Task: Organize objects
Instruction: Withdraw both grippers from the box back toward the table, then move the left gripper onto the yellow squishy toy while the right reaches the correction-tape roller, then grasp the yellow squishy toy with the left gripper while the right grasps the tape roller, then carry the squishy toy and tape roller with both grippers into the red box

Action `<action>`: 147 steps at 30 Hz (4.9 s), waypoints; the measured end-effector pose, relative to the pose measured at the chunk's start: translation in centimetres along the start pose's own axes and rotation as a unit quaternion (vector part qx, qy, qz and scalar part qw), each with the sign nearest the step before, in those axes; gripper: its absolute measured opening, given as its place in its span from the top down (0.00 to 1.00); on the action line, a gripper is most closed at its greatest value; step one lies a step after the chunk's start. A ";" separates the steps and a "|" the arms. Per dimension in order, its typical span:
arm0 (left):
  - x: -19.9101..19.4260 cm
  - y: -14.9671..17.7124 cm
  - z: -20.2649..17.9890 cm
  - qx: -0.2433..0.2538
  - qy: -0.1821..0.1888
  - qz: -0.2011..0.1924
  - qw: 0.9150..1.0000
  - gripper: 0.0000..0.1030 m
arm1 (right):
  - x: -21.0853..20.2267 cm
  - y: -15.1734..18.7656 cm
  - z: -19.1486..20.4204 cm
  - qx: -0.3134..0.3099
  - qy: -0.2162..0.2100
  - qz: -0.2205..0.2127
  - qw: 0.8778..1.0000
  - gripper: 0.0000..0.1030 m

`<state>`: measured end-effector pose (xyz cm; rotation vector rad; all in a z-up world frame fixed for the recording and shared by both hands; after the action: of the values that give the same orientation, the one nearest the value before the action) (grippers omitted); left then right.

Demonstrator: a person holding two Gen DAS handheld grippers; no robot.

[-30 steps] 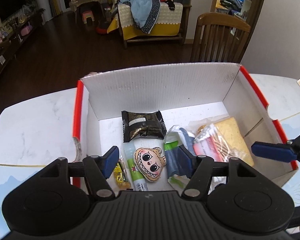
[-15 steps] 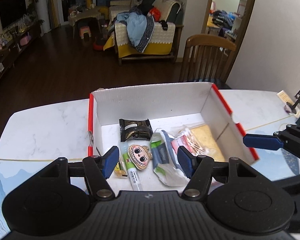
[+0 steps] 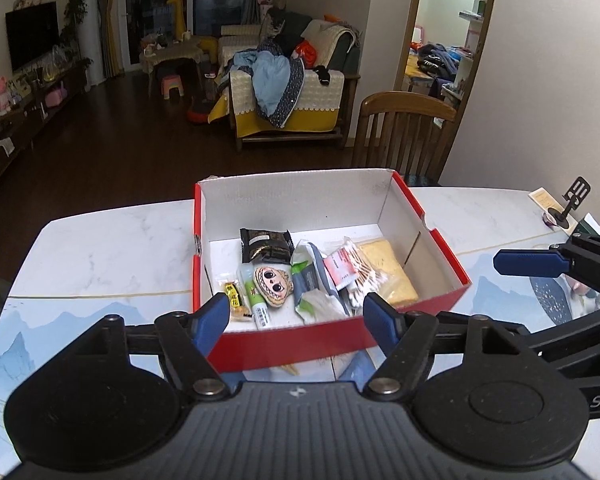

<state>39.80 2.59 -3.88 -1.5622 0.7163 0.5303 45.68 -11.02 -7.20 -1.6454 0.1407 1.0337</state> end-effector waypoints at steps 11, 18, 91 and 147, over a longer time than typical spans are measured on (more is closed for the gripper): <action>-3.7 3.2 -0.6 0.006 0.000 -0.015 1.000 0.19 | -3.7 2.4 1.2 0.018 -0.030 -0.017 0.999 0.01; -5.0 6.3 -1.0 -0.003 0.007 -0.018 1.000 0.00 | -4.9 5.9 2.4 0.007 -0.036 -0.007 0.999 0.00; 4.1 20.4 -3.2 -0.111 0.032 0.128 0.985 0.31 | 0.2 22.5 12.1 -0.147 -0.086 0.101 0.980 0.40; 0.1 2.5 -1.0 0.044 0.019 0.028 0.998 0.32 | 0.9 0.0 0.4 -0.062 0.006 -0.014 0.998 0.42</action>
<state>38.05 1.46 -5.60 -1.4767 0.8047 0.5049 46.03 -10.32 -7.81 -1.7612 0.0619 1.0279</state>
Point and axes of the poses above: each gripper's, at about its wrist camera, not at the fingertips, and x roughly the way its jaws point, z to its left, y to its underside, the point moved 8 cm from there along x, roughly the way its jaws point, and after that the axes turned 3 degrees about y, right-handed, at the moved point
